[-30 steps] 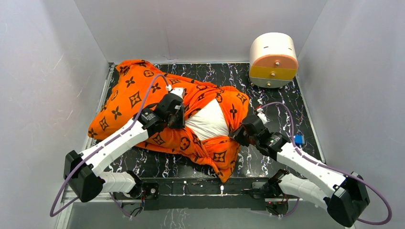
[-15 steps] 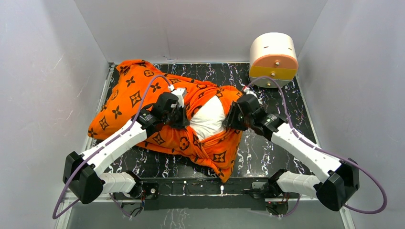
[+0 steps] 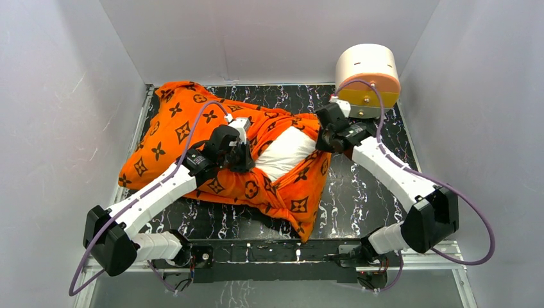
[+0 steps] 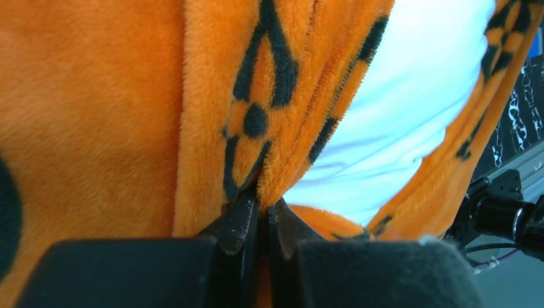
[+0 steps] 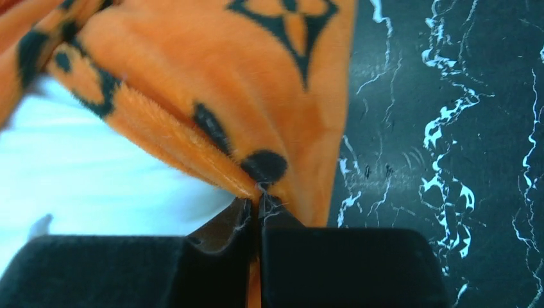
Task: Remove the pillowcase from the pillow
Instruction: Remove the pillow from the pillowcase.
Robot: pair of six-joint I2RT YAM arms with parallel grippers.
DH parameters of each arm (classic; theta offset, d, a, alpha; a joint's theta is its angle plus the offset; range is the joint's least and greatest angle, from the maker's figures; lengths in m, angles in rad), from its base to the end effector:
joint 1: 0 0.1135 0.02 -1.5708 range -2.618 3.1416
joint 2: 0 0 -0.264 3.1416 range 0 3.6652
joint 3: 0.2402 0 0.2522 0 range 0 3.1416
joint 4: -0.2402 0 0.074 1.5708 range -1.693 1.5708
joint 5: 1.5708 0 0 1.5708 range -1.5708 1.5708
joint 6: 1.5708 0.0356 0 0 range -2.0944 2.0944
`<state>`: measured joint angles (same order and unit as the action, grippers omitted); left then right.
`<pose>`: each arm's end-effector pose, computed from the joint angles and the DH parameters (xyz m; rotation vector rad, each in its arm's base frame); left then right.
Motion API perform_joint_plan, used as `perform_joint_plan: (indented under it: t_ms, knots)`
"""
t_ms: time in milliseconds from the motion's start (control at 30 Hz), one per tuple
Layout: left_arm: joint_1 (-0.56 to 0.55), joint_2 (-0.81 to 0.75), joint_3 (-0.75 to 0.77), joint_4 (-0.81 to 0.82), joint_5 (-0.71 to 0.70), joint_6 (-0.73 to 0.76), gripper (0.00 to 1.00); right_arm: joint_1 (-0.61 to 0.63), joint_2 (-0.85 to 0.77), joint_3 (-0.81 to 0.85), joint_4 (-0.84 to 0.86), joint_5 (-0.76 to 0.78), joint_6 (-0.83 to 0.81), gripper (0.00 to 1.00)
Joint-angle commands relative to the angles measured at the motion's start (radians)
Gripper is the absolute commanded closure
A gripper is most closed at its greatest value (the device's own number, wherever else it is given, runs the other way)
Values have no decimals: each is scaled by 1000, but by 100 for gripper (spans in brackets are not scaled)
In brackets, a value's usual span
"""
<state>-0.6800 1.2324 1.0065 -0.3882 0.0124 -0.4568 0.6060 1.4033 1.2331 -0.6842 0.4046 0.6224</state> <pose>0.2129 -0.1727 0.3030 0.2591 2.2467 -0.6431 0.2526 0.1580 0.3110 0.1982 2.3311 0.1122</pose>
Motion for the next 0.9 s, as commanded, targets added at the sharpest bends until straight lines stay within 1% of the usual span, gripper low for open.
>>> perform_joint_plan:
  t_ms: [0, 67, 167, 200, 267, 367, 433, 500, 567, 633, 667, 767, 800, 867]
  knots:
    - [2, -25, -43, -132, -116, -4, 100, -204, -4, -87, 36, 44, -83, 92]
    - [2, -29, -47, -129, -112, -7, 100, -216, 23, -156, 48, -24, -70, 92]
    - [2, -23, -56, -91, -61, -4, 100, -216, 70, -262, 111, -223, -62, 91]
    - [3, -18, -56, -79, -38, -4, 100, -216, 82, -278, 120, -264, -62, 91]
    - [2, -8, -55, -60, 3, -9, 100, -213, 75, -278, 116, -297, -57, 88]
    - [3, 2, -57, -38, 49, -17, 100, -214, -11, -226, 88, -314, -59, 75]
    - [2, 6, -57, -33, 54, -17, 100, -212, -77, -178, 75, -342, -82, 63]
    - [2, 10, -54, -26, 53, -20, 100, -211, -117, -125, 25, -384, -102, 51]
    - [2, 14, -51, -23, 56, -22, 100, -208, -144, -70, -50, -422, -100, 45]
    - [2, 19, -48, -19, 60, -22, 100, -200, -184, -69, -80, -464, -73, 36]
    - [2, 20, -47, -16, 62, -22, 100, -194, -210, -82, -83, -475, -35, 34]
    - [2, 28, -41, -14, 64, -19, 100, -171, -295, -139, -54, -522, 76, 33]
    - [2, 30, -39, -14, 67, -18, 100, -152, -323, -161, -35, -532, 116, 33]
    - [2, 33, -37, -12, 69, -16, 100, -97, -367, -184, 4, -512, 180, 28]
